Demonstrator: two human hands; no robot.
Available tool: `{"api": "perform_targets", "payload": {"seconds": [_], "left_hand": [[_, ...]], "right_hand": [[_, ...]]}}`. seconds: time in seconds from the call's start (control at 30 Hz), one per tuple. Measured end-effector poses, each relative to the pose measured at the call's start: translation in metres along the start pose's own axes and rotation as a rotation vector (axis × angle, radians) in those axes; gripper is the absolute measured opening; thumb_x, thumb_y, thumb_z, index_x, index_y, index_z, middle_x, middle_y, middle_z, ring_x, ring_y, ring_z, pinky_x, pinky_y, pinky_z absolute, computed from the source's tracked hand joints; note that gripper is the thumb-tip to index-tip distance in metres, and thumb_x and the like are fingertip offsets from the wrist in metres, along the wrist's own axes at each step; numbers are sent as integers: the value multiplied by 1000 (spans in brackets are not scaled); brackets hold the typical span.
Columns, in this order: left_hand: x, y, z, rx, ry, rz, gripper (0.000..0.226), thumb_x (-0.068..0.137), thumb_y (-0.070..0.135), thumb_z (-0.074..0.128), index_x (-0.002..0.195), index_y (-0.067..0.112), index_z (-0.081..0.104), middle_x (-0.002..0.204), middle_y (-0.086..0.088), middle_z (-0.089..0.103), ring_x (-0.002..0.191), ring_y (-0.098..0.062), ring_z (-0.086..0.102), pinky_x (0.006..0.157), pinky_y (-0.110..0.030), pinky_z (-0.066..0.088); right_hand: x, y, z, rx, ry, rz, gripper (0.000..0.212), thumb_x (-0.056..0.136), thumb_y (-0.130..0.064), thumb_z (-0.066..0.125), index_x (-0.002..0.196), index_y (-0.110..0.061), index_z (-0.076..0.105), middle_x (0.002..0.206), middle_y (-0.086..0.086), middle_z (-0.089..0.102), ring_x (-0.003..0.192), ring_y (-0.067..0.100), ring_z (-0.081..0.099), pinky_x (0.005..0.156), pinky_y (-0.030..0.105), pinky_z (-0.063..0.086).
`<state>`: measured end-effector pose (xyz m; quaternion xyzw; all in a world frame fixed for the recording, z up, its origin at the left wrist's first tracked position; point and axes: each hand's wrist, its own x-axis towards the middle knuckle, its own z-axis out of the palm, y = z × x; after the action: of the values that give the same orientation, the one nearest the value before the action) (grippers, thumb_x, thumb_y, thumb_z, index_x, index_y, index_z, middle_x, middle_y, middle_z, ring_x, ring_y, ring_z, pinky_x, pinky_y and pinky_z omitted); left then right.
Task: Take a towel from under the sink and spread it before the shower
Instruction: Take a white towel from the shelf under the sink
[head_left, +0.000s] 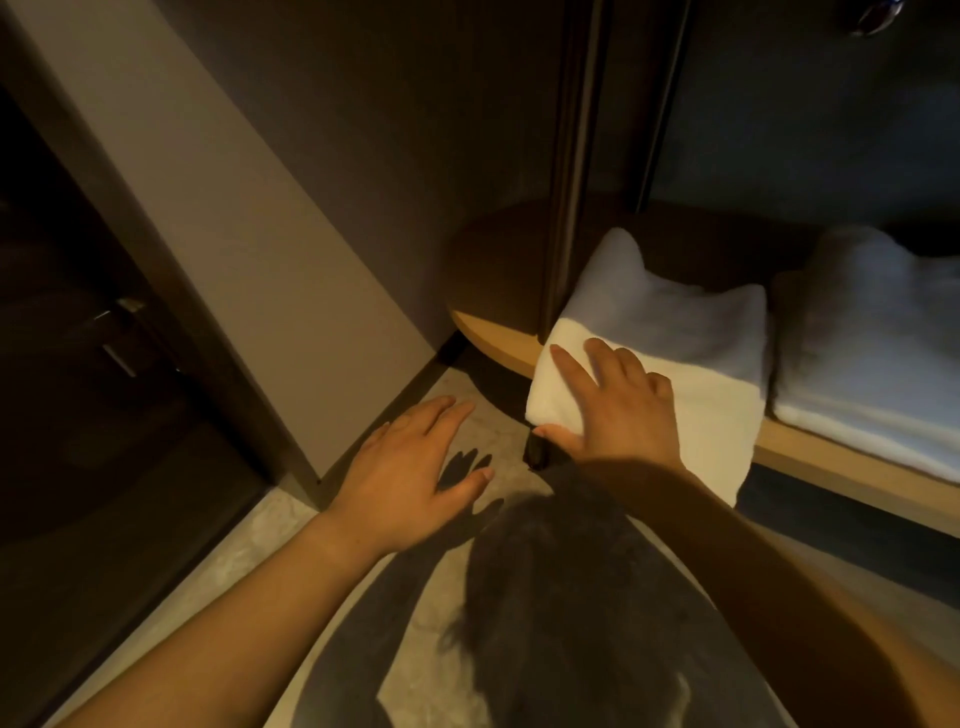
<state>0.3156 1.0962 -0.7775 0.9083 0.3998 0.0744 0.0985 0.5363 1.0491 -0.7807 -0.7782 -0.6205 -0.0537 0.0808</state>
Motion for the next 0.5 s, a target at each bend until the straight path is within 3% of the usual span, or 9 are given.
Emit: {"api": "perform_targets", "payload": {"seconds": [0.13, 0.27, 0.37, 0.5], "left_hand": [[-3, -6, 0, 2, -5, 2, 82, 76, 76, 16, 146, 33, 15, 154, 3, 25, 139, -17, 28, 111, -42, 33], [-4, -6, -5, -17, -8, 10, 82, 77, 77, 17, 146, 33, 15, 155, 2, 25, 139, -17, 28, 111, -44, 33], [-8, -1, -14, -19, -17, 8, 83, 76, 78, 15, 146, 34, 14, 155, 3, 24, 140, -17, 27, 112, -43, 32], [-12, 8, -40, 17, -48, 17, 88, 71, 78, 13, 146, 34, 16, 155, 4, 24, 140, -16, 27, 111, -42, 33]], "right_hand": [[1, 6, -2, 29, 15, -62, 76, 87, -59, 46, 148, -28, 13, 151, 6, 27, 131, 29, 32, 104, 44, 31], [1, 11, -12, 91, 80, -126, 68, 87, -50, 53, 143, -17, 33, 137, 13, 49, 113, 33, 51, 85, 41, 46], [-3, 13, -21, 148, 42, -156, 67, 88, -52, 51, 144, -23, 30, 135, 11, 49, 110, 30, 52, 80, 38, 47], [-12, 11, -46, 222, -39, -166, 67, 83, -60, 39, 144, -35, 25, 136, 9, 44, 112, 27, 50, 85, 36, 46]]}}
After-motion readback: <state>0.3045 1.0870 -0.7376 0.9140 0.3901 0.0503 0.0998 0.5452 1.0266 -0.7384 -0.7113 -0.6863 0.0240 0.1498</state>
